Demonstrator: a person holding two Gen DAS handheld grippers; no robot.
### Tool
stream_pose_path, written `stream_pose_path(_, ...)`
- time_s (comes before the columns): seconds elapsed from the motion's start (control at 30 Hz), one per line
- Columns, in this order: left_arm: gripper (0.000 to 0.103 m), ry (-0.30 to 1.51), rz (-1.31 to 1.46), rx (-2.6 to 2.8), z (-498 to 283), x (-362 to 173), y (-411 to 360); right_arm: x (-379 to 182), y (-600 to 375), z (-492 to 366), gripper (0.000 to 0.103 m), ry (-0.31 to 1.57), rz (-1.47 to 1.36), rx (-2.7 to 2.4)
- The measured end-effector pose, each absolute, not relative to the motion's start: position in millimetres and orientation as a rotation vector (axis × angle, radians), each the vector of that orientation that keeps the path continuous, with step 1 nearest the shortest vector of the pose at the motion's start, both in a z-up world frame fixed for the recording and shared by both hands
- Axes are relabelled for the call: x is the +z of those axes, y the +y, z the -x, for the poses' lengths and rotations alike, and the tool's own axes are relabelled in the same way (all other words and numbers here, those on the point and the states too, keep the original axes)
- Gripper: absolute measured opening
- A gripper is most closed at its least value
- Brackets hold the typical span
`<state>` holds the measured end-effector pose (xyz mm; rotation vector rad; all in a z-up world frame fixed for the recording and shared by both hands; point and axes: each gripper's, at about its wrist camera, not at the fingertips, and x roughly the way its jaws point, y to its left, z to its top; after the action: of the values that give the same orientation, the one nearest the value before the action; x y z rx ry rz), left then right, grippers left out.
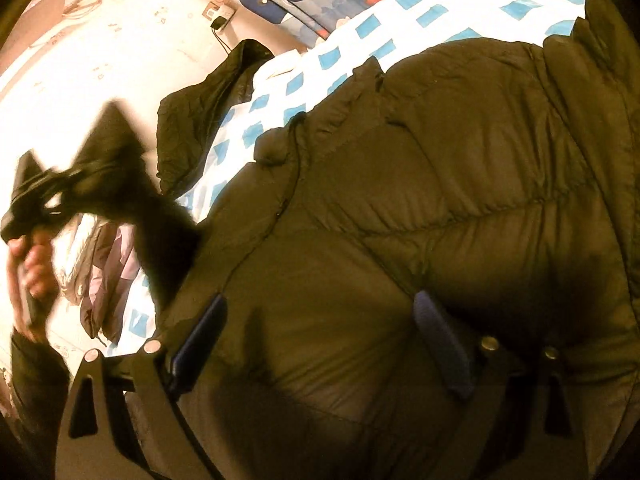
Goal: Fold large clothes
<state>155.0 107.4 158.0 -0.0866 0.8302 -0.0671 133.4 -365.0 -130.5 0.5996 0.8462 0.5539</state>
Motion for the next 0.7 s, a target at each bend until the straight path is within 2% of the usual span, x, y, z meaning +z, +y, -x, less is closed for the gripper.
stream_pose_path(0.1, 0.014, 0.886, -0.191, 0.288, -134.0, 206.0, 183.6, -129.5, -367.4, -127.3, 0.094, 0.847, -0.589, 0.561)
stream_pose_path(0.17, 0.015, 1.014, -0.256, 0.437, -127.5, 214.8, 233.2, -127.3, -370.1, -122.8, 0.094, 0.847, -0.585, 0.564)
stream_pose_path(0.2, 0.015, 1.125, -0.211, 0.457, -119.3, 216.0, 266.6, -126.9, -370.1, -123.5, 0.095, 0.846, -0.583, 0.564)
stream_pose_path(0.23, 0.015, 1.140, -0.176, 0.461, -111.6, 220.4, 280.9, -126.5, -370.5, -123.3, 0.095, 0.846, -0.582, 0.566)
stream_pose_path(0.33, 0.017, 1.060, 0.006, 0.343, -66.3, 245.9, 305.9, -126.6, -370.1, -124.7, 0.095, 0.846, -0.573, 0.569)
stream_pose_path(0.43, 0.028, 1.099, -0.159, 0.131, -32.3, 232.6, 295.6, -125.8, -371.6, -123.2, 0.095, 0.847, -0.567, 0.569)
stream_pose_path(0.5, 0.029, 1.275, -0.438, 0.111, -13.0, 189.8, 283.9, -125.6, -372.3, -123.5, 0.095, 0.848, -0.565, 0.569)
stream_pose_path(0.6, 0.074, 1.503, -0.980, 0.331, 20.1, 111.5, 288.9, -125.2, -374.6, -121.7, 0.095, 0.848, -0.567, 0.573)
stream_pose_path(0.63, 0.075, 1.568, -1.083, 0.352, 36.4, 89.7, 297.9, -124.9, -374.6, -121.8, 0.095, 0.848, -0.568, 0.573)
stream_pose_path(0.7, 0.075, 1.638, -1.091, 0.384, 56.6, 72.2, 315.1, -124.9, -374.3, -121.6, 0.095, 0.849, -0.567, 0.571)
